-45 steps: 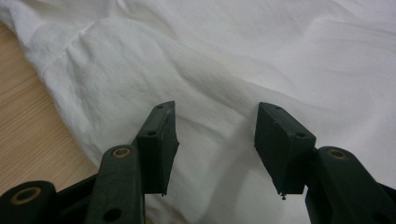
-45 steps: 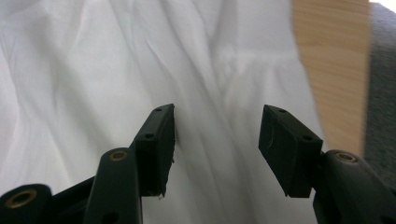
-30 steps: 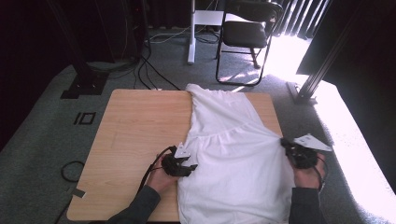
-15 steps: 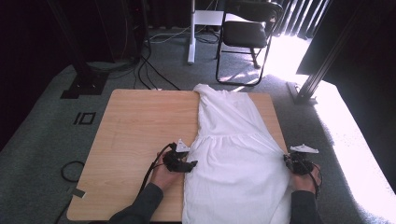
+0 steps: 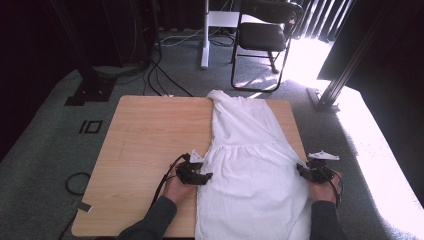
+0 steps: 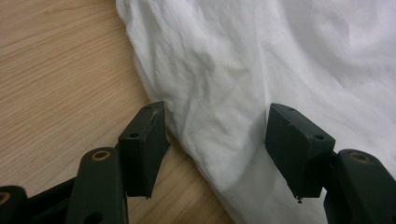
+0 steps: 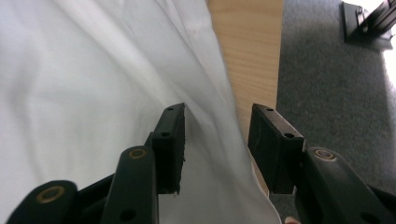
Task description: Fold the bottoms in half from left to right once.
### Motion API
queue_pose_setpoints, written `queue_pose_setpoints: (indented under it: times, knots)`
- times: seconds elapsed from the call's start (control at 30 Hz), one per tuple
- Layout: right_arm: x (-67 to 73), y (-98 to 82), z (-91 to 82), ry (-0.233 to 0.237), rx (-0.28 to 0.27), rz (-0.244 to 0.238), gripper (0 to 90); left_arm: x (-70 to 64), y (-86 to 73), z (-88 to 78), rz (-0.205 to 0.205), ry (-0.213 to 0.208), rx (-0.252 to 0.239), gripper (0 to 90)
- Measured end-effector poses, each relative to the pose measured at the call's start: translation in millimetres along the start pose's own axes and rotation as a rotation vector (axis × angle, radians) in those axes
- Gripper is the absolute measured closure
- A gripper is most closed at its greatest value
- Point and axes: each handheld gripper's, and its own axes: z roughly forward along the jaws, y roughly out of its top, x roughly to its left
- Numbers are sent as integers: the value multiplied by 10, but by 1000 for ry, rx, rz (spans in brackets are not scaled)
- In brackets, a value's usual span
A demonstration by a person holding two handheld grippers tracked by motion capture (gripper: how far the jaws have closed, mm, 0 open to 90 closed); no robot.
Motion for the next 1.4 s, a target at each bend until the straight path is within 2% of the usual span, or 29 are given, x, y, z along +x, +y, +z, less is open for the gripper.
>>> queue_pose_setpoints:
  times: [0.03,0.07,0.1,0.13,0.17,0.2,0.23,0.3,0.37,0.47,0.53,0.7,0.8,0.83,0.97,1.07,1.2,1.3,1.4]
  knots:
    - [-4,-3,27,7,13,3,617,-15,7,3,8,0,3,442]
    - [-16,-10,35,34,2,28,676,-30,16,4,16,-6,9,492]
    - [-26,-16,34,48,-2,56,739,-46,27,7,29,-9,13,584]
    - [-26,-21,27,42,-2,64,795,-56,37,10,38,-11,20,693]
    - [-29,-26,24,47,-3,71,845,-55,45,12,34,-35,28,787]
    - [-25,-29,20,51,0,79,866,-64,45,12,41,-40,26,856]
    - [-14,-28,18,48,2,76,873,-77,40,-1,64,-21,29,874]
    - [18,-25,11,38,7,72,876,-46,9,-59,76,1,40,888]
    - [45,-31,5,37,6,76,877,23,-51,-128,61,10,34,889]
    - [140,-58,-19,59,0,75,877,177,-182,-295,26,30,23,891]
    - [259,-79,-43,78,-3,55,875,265,-261,-427,-7,45,5,891]
    - [511,-118,-83,95,-14,35,875,296,-378,-647,-1,103,-5,891]
    - [586,-142,-106,107,-17,31,875,300,-400,-671,-2,109,-4,891]
    - [649,-174,-141,127,-15,32,875,319,-519,-768,-14,116,-2,891]
    - [791,-283,-254,151,-8,11,877,316,-672,-897,-36,122,2,890]
    - [868,-386,-352,164,-6,9,878,260,-762,-981,-27,115,12,890]
    - [857,-550,-498,159,-4,44,879,147,-896,-1035,-26,55,10,890]
    - [830,-671,-605,142,0,69,879,-13,-979,-1026,22,22,37,890]
    - [808,-787,-711,124,3,98,879,-88,-1006,-1029,31,-15,28,883]
